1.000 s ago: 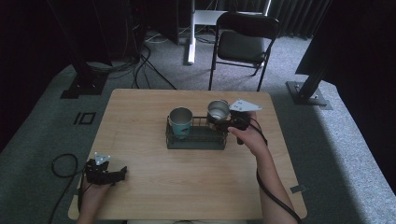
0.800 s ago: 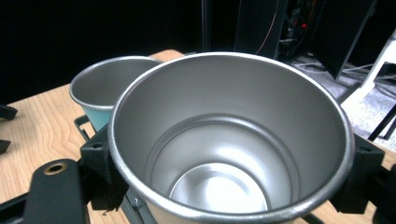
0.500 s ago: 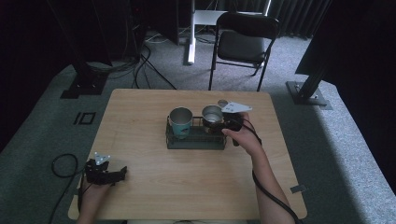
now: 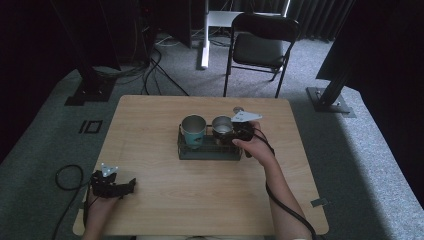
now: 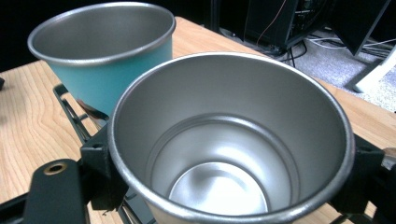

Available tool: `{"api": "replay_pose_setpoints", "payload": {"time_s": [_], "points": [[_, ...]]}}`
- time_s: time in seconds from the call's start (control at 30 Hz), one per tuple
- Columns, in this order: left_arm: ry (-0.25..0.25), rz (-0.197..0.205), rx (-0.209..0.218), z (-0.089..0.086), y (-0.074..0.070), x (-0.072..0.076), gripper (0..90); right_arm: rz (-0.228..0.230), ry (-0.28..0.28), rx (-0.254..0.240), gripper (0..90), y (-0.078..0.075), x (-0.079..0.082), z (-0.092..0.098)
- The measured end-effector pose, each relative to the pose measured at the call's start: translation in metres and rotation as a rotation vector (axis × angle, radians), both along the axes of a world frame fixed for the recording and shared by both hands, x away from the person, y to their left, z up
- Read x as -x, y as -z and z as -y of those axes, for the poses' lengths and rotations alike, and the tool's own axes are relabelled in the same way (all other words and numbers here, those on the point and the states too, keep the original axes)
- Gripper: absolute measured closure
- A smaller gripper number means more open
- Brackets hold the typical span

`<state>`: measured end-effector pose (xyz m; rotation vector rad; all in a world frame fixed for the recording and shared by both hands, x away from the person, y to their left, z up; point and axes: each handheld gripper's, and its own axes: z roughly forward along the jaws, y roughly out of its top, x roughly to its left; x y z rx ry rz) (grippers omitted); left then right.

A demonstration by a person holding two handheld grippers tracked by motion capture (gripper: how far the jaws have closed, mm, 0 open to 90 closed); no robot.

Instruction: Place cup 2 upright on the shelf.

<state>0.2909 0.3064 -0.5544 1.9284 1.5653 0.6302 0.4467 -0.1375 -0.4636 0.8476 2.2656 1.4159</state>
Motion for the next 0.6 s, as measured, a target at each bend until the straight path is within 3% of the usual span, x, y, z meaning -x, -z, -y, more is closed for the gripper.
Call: {"api": "replay_pose_setpoints", "payload": {"time_s": [0.6], "points": [[0.000, 0.000, 0.000, 0.0000, 0.0000, 0.0000, 1.4, -0.019, -0.046, 0.041, 17.7, 0.0089, -0.0012, -0.0082]]}}
